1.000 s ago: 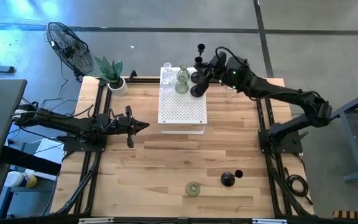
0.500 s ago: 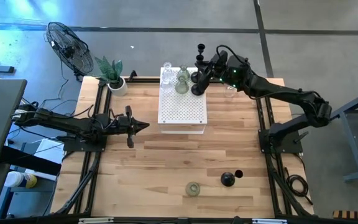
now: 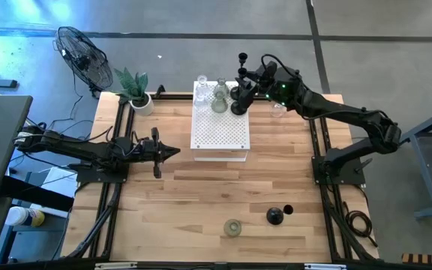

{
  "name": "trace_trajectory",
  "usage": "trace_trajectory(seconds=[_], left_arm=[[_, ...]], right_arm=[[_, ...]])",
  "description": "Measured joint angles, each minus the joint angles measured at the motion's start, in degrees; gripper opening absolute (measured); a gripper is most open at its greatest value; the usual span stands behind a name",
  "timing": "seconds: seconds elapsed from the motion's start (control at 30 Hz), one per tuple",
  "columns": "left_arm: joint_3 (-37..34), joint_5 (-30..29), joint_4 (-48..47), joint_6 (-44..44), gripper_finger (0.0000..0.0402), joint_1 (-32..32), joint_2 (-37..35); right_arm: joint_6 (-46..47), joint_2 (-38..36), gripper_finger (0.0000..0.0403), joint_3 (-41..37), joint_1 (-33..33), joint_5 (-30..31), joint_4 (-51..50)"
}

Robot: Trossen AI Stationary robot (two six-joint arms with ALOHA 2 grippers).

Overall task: Pick & Place candle stick holders
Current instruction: Put the left black candle holder on the shelf aligned with the black candle holder, then put the black candle holder on the shelf aligned with the black candle holders

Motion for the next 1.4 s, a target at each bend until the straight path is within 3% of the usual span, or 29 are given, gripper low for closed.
trace_trajectory(seconds=[0.2, 0.4, 0.57, 0.8, 1.03, 1.2, 1.4], left_arm=[[0.0, -0.16, -0.38, -0.99, 0.0001, 0.0, -0.02], [0.0, -0.17, -0.86, -1.29, 0.0001, 0.0, -0.02], [0.0, -0.17, -0.82, -1.33, 0.0001, 0.0, -0.02], [0.0, -0.11, -0.42, -1.83, 0.0001, 0.0, -0.02], [0.0, 1.14, 0.16, -2.66, 0.0001, 0.0, -0.02], [0.0, 1.18, 0.16, -3.44, 0.0001, 0.0, -0.02], [0.0, 1.39, 0.15, -3.7, 0.0001, 0.0, -0.02]], right_arm=[[-0.19, -4.43, 0.0182, -0.02, 1.73, 3.72, -3.64], [-0.25, -9.56, 0.0183, -0.02, 4.11, 8.35, -8.42], [-0.7, -11.01, 0.0183, -0.02, 5.44, 8.83, -9.36], [-0.94, -13.33, 0.0143, -0.02, 10.74, 8.69, -16.3], [-0.25, -15.62, 0.0015, 0.0, 28.66, 10.07, -30.3], [9.95, -14.96, 0.0014, 0.0, 43.91, 15.3, -37.92], [34.09, -14.48, 0.0002, 1.22, 61.02, 15.21, -45.97]])
